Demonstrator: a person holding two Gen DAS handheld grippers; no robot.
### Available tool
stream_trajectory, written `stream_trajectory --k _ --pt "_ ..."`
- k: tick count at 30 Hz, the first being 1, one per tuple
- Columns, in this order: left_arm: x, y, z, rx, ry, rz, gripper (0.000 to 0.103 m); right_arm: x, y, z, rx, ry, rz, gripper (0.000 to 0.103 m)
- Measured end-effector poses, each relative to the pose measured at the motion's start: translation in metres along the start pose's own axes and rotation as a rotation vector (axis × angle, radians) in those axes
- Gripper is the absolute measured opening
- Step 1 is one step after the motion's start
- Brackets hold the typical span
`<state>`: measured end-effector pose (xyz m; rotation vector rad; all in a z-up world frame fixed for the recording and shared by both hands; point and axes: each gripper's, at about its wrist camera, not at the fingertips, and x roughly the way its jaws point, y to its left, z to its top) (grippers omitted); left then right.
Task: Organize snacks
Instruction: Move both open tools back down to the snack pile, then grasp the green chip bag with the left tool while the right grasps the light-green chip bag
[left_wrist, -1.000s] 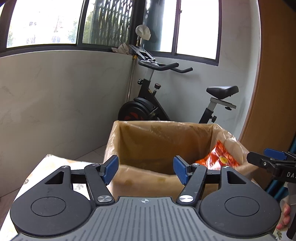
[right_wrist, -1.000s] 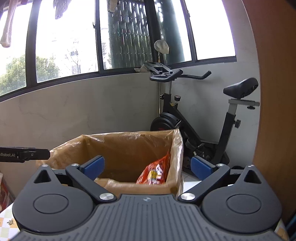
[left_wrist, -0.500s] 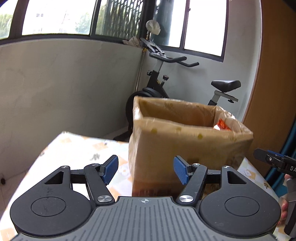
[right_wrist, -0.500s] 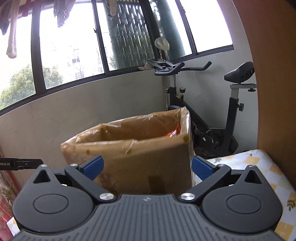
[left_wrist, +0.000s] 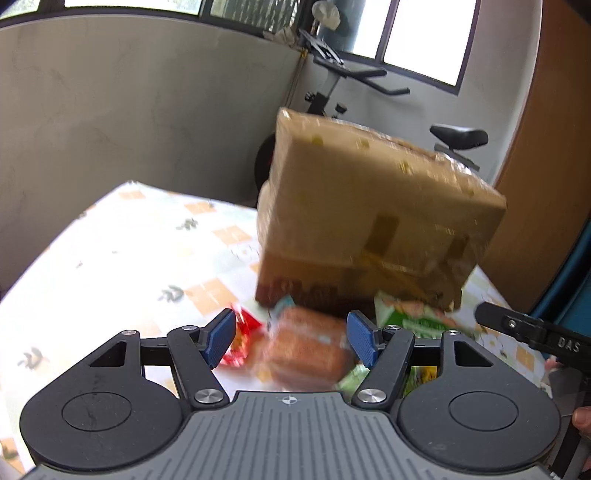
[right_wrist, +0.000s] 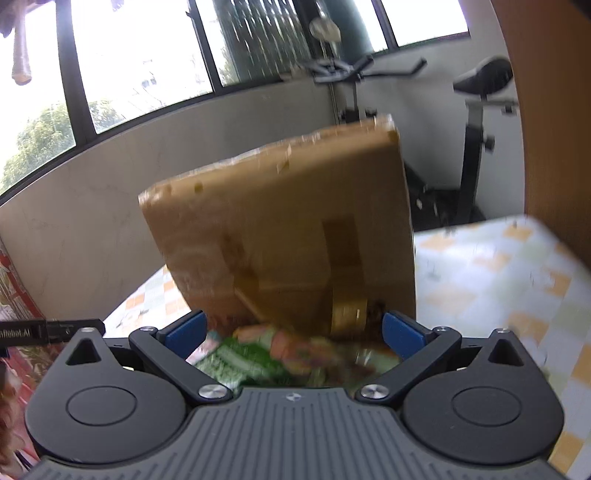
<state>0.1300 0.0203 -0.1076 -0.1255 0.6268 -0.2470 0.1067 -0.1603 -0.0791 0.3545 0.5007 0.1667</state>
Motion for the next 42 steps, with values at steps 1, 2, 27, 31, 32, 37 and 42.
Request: stream_trajectory --k 1,2,27,31,32,37,42 --pt "0.001 -0.001 -0.004 0.001 0.005 -0.002 0.069 0.001 0.0 -0.003 0.013 0.014 0.005 0.103" --pt "0.002 -0.002 -0.008 0.002 0.009 -0.005 0.069 0.003 -0.001 -0.006 0.027 0.029 0.009 0.103" --pt "0.024 -0.05 -0.064 0.107 0.213 -0.223 0.084 0.015 -0.014 -0.037 0.189 0.11 0.033 0.102" --pt "0.03 -0.05 -0.066 0.113 0.251 -0.229 0.085 0.017 -0.011 -0.037 0.188 0.109 0.039 0.101" --pt "0.032 -0.051 -0.066 0.114 0.264 -0.23 0.085 0.017 -0.011 -0.037 0.188 0.109 0.041 0.101" --pt "0.045 -0.049 -0.071 0.118 0.334 -0.232 0.085 0.018 -0.012 -0.038 0.192 0.108 0.043 0.101" --pt "0.047 -0.039 -0.073 0.054 0.326 -0.251 0.07 0.018 -0.012 -0.038 0.194 0.109 0.044 0.101"
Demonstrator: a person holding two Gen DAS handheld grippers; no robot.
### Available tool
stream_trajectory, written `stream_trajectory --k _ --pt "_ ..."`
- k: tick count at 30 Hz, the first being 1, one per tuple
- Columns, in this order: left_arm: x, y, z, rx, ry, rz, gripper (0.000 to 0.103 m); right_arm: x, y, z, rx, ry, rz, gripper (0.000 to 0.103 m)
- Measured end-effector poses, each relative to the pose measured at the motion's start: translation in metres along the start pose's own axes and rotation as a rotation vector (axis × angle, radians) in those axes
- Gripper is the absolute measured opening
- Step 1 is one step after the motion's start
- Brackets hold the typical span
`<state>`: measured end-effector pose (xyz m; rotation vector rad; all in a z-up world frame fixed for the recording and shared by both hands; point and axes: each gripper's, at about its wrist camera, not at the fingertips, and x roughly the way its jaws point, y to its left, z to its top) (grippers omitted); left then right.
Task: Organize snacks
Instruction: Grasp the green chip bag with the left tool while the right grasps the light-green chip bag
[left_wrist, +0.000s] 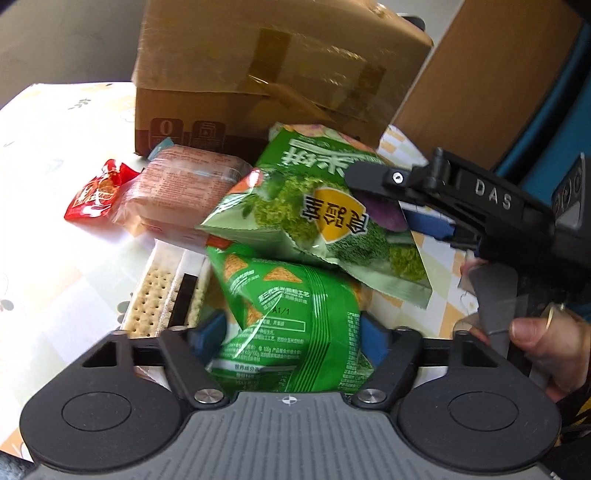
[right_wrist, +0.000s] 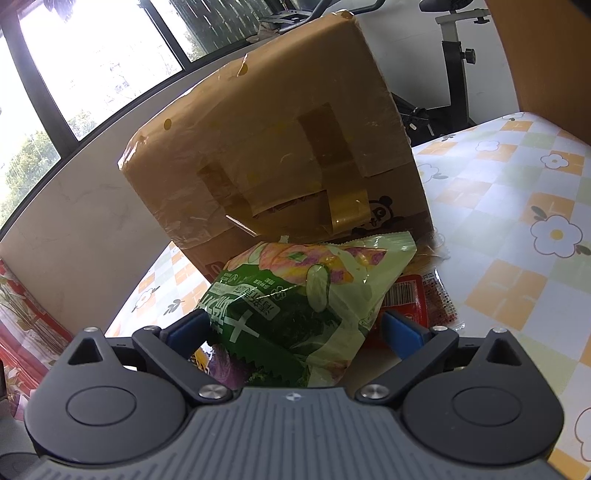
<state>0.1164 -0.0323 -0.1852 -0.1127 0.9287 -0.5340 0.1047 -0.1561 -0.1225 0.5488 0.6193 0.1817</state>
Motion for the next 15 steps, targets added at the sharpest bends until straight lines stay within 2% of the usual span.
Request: stream_trajectory --k 6,15 --pt "-0.014 0.012 -0.001 -0.054 -0.059 0.007 0.067 0.003 0.001 0.003 0.011 0.003 0.013 0.101" --pt "-0.022 0.019 0.0 -0.098 -0.074 0.035 0.067 0.024 0.01 0.009 0.004 0.028 0.023 0.103"
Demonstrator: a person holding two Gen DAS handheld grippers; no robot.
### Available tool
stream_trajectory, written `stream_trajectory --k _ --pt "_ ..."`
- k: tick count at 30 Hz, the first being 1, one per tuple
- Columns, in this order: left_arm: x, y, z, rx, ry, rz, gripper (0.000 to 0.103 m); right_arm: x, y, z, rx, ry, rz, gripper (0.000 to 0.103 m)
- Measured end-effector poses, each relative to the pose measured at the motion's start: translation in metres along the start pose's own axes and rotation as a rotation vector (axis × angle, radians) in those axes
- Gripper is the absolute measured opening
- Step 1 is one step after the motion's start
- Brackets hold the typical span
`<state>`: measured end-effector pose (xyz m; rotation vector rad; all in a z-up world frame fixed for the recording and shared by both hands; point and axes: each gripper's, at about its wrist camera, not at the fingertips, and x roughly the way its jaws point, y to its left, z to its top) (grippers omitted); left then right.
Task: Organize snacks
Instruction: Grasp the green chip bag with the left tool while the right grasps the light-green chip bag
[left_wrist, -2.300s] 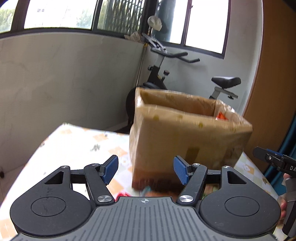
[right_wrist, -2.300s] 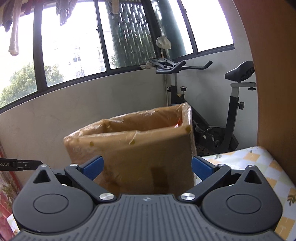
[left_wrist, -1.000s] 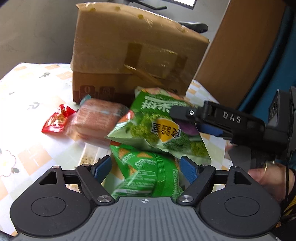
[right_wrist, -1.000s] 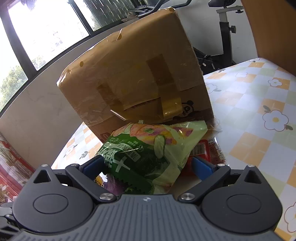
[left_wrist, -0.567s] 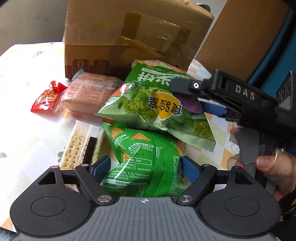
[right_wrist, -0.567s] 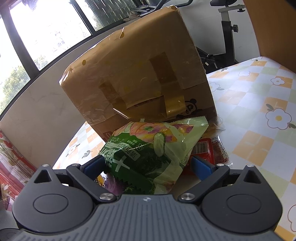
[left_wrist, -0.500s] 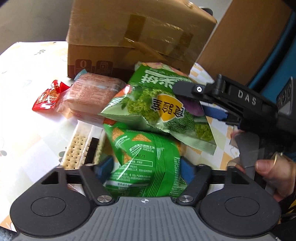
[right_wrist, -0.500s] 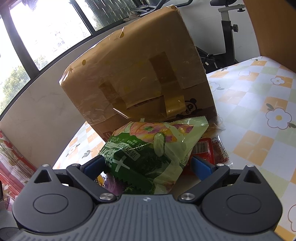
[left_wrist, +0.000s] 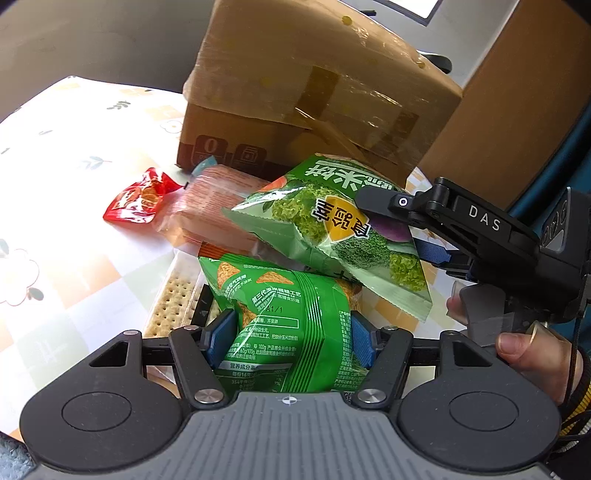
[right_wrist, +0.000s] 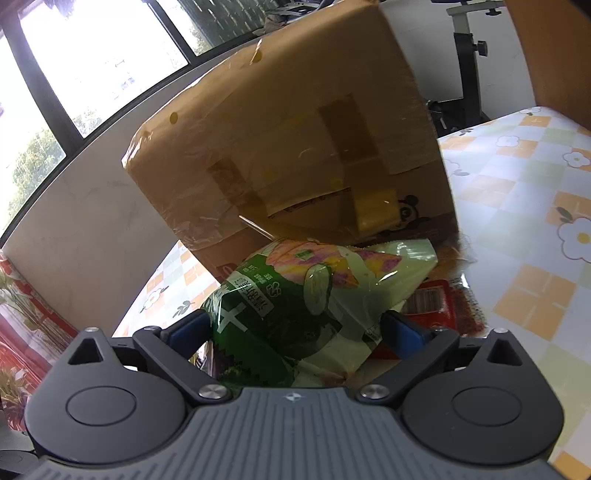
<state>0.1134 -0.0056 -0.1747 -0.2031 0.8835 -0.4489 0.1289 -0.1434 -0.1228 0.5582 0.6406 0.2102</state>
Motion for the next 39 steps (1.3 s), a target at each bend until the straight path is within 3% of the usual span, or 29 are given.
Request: stream_trajectory --k 11,19,28,39 --pt "-0.015 0.01 -0.004 -0.052 -0.03 0.031 0.067 0.007 -0.004 -0.003 0.037 0.012 0.007 0.103" --pt "-0.036 0.021 -0.004 -0.099 -0.08 0.079 0.067 -0.011 -0.01 -0.003 0.049 -0.008 0.047 0.094" --pt "-0.054 0.038 0.0 -0.17 -0.14 0.14 0.067 -0.033 -0.02 -0.008 0.048 -0.027 0.024 0.09" --pt "-0.064 0.03 0.009 -0.152 -0.23 0.125 0.067 -0.058 -0.015 -0.012 -0.035 -0.041 0.063 0.086"
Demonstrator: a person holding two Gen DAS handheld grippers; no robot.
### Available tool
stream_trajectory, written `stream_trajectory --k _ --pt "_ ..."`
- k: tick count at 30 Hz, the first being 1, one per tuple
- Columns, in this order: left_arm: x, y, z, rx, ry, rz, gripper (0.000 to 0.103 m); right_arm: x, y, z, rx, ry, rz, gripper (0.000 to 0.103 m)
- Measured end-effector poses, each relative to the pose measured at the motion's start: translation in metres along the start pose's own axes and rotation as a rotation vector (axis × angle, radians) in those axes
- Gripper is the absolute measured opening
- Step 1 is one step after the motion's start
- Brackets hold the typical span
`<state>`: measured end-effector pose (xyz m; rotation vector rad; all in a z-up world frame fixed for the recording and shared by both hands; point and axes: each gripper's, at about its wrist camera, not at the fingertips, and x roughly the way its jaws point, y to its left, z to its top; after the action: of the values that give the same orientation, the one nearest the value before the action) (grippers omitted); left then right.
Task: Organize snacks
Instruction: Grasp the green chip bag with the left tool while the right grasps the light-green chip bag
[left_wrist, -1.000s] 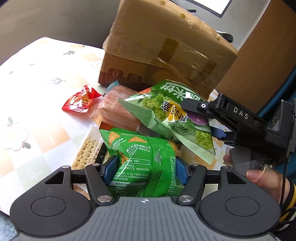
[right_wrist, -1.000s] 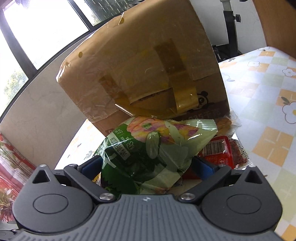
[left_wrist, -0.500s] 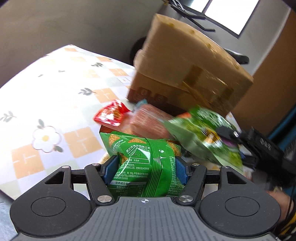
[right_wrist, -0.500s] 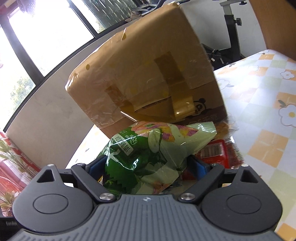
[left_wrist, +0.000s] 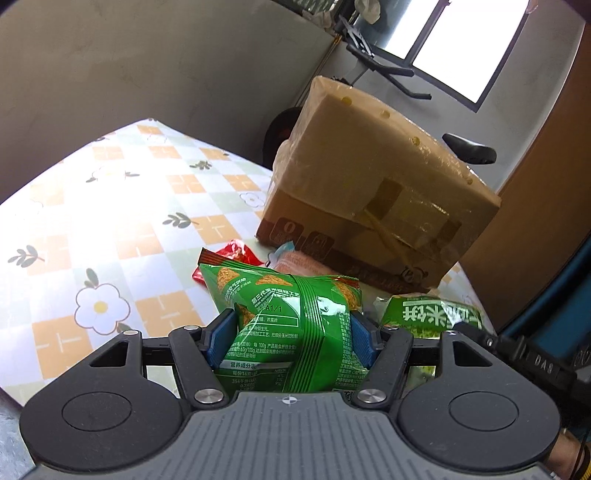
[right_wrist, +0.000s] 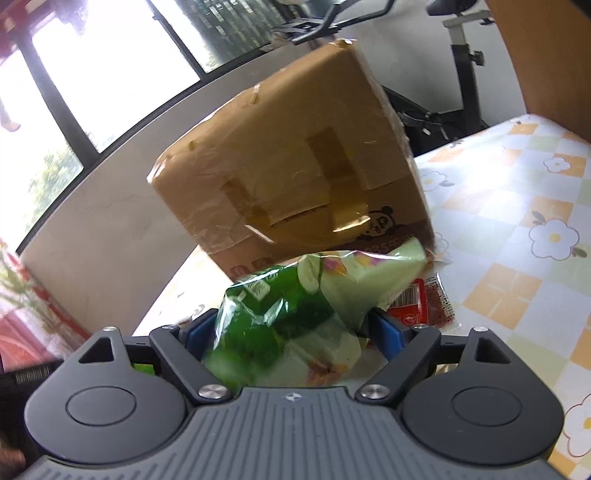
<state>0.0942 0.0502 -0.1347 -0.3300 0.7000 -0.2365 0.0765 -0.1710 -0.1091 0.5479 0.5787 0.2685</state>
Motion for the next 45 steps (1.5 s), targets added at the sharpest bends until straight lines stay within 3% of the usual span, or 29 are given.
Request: stream_trajectory --k 3,9,20,27,45 --pt "0.001 -0.003 -0.002 0.002 0.003 -0.003 0.067 -0.001 0.004 -0.007 -0.056 0.013 -0.001 0.086" --pt "0.008 -0.01 -0.01 0.016 0.025 -0.016 0.067 0.005 0.003 -0.015 -0.051 0.064 -0.012 0.087" --pt "0.016 -0.011 -0.019 0.04 0.038 -0.038 0.068 0.008 -0.015 -0.013 0.09 0.092 -0.022 0.092" --pt "0.025 -0.014 -0.024 0.063 0.07 -0.049 0.068 0.018 -0.018 -0.02 0.109 0.132 -0.041 0.093" --pt "0.035 -0.013 -0.025 0.038 0.095 -0.029 0.068 0.024 -0.026 -0.037 0.163 0.113 -0.028 0.09"
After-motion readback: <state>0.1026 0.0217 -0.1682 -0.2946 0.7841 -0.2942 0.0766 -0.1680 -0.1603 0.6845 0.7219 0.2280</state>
